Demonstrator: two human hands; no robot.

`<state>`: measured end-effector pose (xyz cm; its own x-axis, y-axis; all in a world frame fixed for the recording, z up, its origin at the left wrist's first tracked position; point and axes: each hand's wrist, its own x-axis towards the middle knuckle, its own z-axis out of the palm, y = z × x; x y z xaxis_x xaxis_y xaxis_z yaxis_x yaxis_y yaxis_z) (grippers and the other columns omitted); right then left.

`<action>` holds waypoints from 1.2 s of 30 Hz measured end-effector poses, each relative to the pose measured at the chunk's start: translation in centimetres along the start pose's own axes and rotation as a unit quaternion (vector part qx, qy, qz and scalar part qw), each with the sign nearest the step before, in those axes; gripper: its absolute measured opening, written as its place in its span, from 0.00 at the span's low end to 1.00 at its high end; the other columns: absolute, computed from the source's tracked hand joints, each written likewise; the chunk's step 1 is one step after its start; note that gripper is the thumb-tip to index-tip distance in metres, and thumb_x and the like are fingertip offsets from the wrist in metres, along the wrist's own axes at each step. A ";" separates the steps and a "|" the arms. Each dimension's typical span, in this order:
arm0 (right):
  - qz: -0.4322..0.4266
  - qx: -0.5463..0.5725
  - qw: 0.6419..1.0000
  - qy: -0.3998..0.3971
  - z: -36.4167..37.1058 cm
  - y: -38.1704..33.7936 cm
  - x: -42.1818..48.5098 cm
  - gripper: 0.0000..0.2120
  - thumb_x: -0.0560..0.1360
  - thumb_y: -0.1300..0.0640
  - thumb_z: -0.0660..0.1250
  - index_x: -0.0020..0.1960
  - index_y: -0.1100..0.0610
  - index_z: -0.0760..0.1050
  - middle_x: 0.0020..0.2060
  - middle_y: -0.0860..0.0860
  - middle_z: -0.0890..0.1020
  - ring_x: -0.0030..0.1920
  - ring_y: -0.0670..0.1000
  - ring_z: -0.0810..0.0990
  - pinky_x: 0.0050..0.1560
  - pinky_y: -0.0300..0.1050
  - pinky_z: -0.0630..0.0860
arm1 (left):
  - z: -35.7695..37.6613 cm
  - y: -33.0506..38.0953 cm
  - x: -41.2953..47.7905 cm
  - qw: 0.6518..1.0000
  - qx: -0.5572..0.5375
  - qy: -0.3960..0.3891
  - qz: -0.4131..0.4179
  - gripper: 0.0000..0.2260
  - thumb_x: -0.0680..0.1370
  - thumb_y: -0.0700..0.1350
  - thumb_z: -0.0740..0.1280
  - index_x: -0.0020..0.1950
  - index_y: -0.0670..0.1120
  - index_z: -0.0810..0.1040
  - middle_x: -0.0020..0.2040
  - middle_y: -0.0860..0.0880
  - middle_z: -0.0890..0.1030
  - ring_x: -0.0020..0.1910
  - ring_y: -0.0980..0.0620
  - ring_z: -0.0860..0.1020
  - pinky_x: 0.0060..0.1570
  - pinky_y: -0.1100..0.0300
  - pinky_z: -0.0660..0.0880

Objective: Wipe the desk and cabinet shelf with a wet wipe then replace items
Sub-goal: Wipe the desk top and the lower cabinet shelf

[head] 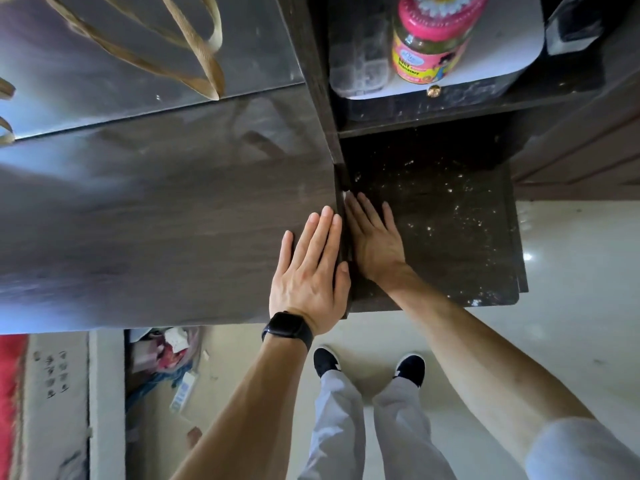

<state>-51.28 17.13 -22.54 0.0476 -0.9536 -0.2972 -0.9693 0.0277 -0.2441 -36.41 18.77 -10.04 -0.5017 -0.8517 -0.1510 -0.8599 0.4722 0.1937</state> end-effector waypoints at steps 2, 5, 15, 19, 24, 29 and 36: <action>0.009 -0.033 0.999 -0.014 -0.7 -0.3 1.3 0.35 0.80 0.48 0.53 0.80 0.56 0.39 0.81 0.52 0.43 0.80 0.53 0.39 0.78 0.60 0.39 | -0.1 -0.2 0.0 1.000 0.002 -0.004 -0.001 0.28 0.81 0.51 0.51 0.81 0.47 0.53 0.81 0.51 0.51 0.80 0.53 0.46 0.78 0.47 0.48; 0.060 -0.058 0.996 -0.018 -0.8 0.1 0.3 0.36 0.81 0.48 0.51 0.79 0.57 0.34 0.80 0.52 0.38 0.79 0.54 0.34 0.77 0.62 0.38 | -0.1 -0.3 0.0 1.000 0.005 -0.020 -0.003 0.28 0.81 0.52 0.51 0.81 0.47 0.51 0.81 0.52 0.49 0.80 0.54 0.45 0.78 0.48 0.46; 0.067 0.067 0.995 0.029 3.6 -4.3 -11.0 0.40 0.76 0.57 0.63 0.81 0.57 0.45 0.81 0.51 0.48 0.80 0.52 0.45 0.78 0.59 0.43 | -0.3 -0.3 -0.1 1.000 0.004 -0.025 -0.015 0.28 0.82 0.53 0.48 0.81 0.49 0.48 0.81 0.53 0.47 0.80 0.55 0.44 0.78 0.48 0.47; 0.044 0.043 0.997 0.050 3.7 -3.1 -11.3 0.33 0.79 0.54 0.58 0.81 0.57 0.49 0.80 0.51 0.53 0.80 0.51 0.50 0.78 0.58 0.44 | -0.2 -0.2 0.1 0.999 0.007 -0.027 -0.017 0.28 0.82 0.53 0.48 0.81 0.50 0.47 0.81 0.54 0.45 0.80 0.56 0.42 0.78 0.48 0.45; 0.234 -0.007 0.970 0.068 3.0 5.9 -15.2 0.27 0.83 0.52 0.50 0.80 0.60 0.52 0.80 0.55 0.56 0.80 0.54 0.50 0.77 0.62 0.49 | -0.1 0.0 0.0 0.999 0.013 -0.033 -0.023 0.28 0.82 0.52 0.49 0.81 0.51 0.45 0.81 0.55 0.43 0.79 0.56 0.41 0.78 0.48 0.44; 0.226 0.067 0.968 0.080 2.7 2.4 -12.5 0.39 0.76 0.61 0.61 0.80 0.62 0.44 0.81 0.56 0.49 0.80 0.54 0.44 0.78 0.60 0.46 | -0.3 -0.1 -0.1 0.999 0.004 -0.025 -0.019 0.29 0.81 0.52 0.50 0.81 0.50 0.47 0.81 0.54 0.45 0.80 0.55 0.43 0.78 0.47 0.47; 0.069 0.025 0.996 0.050 4.4 -0.3 -12.8 0.31 0.84 0.48 0.51 0.81 0.57 0.44 0.81 0.51 0.48 0.80 0.50 0.46 0.78 0.59 0.48 | -0.1 0.0 0.2 0.999 0.008 -0.026 -0.018 0.29 0.81 0.52 0.50 0.81 0.50 0.46 0.81 0.54 0.46 0.80 0.55 0.43 0.78 0.47 0.46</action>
<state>-50.52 30.67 -22.77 -0.1127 -0.9646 -0.2386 -0.9515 0.1739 -0.2537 -36.46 18.58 -9.99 -0.4744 -0.8552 -0.2087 -0.8786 0.4452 0.1727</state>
